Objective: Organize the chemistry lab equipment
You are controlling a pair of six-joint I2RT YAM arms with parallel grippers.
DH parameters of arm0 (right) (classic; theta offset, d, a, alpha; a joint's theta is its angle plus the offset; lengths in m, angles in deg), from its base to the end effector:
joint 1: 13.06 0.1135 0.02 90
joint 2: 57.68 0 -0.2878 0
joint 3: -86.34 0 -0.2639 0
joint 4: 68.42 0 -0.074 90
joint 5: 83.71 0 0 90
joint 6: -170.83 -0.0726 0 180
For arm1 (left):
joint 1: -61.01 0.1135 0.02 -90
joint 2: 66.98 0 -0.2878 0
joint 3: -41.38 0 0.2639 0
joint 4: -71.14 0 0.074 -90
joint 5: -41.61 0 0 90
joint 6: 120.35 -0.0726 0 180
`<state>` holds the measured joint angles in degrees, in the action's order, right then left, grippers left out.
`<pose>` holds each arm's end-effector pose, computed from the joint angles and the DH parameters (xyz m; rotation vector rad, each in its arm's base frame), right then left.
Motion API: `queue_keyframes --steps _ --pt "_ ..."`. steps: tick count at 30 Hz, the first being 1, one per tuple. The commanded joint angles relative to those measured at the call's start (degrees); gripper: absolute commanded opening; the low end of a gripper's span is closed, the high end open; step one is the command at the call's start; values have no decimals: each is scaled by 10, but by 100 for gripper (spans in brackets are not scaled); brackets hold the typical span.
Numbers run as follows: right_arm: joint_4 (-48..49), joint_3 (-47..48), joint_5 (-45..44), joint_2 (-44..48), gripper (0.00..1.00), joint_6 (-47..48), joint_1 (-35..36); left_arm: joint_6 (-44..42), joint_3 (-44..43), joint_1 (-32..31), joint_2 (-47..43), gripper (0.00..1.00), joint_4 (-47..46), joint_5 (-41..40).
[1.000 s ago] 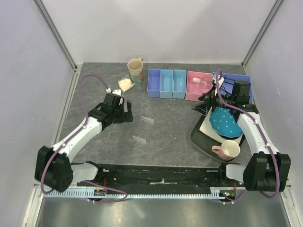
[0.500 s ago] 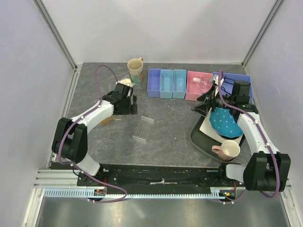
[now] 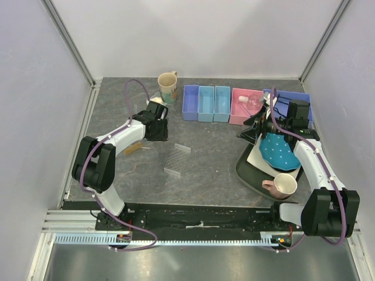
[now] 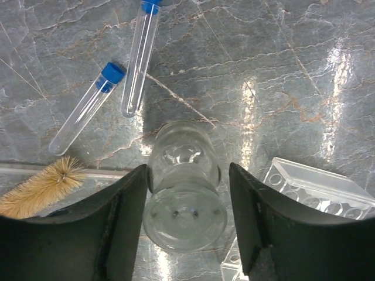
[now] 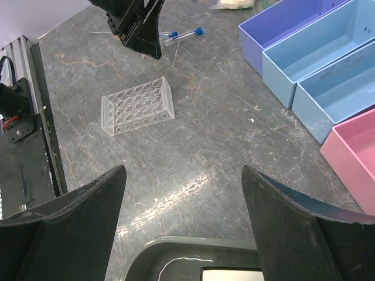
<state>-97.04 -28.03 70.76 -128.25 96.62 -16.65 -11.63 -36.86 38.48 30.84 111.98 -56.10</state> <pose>0.2785 0.0482 0.3040 -0.8074 1.7478 0.9689 0.3546 -0.1365 0.1833 0.0404 2.6114 -0.0782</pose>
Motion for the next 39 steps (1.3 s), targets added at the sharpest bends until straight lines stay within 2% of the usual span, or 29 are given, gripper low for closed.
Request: queue_keyframes --steps 1,4,8,11,18,24,28,32,39 --pt "12 5 22 5 87 10 2 -23 -20 2 6 60 1 -20" --pt "11 7 22 4 87 11 3 -28 -23 2 2 49 2 -20" --pt "10 7 22 3 88 13 2 -40 -24 2 -14 22 2 -18" --pt "7 7 21 2 88 16 3 -51 -26 0 -39 13 5 2" --pt "-4 9 20 0 88 30 3 -70 -27 -20 -124 10 17 72" --pt "-22 15 5 -1 88 53 3 -63 -50 -96 -135 9 13 132" --pt "-34 18 -8 -3 89 70 2 -37 -88 -160 -91 9 -2 134" --pt "-42 20 -12 -9 89 77 3 -19 -121 -191 -10 9 -23 140" --pt "-53 24 -17 -14 89 88 3 -11 -190 -243 100 9 -21 80"
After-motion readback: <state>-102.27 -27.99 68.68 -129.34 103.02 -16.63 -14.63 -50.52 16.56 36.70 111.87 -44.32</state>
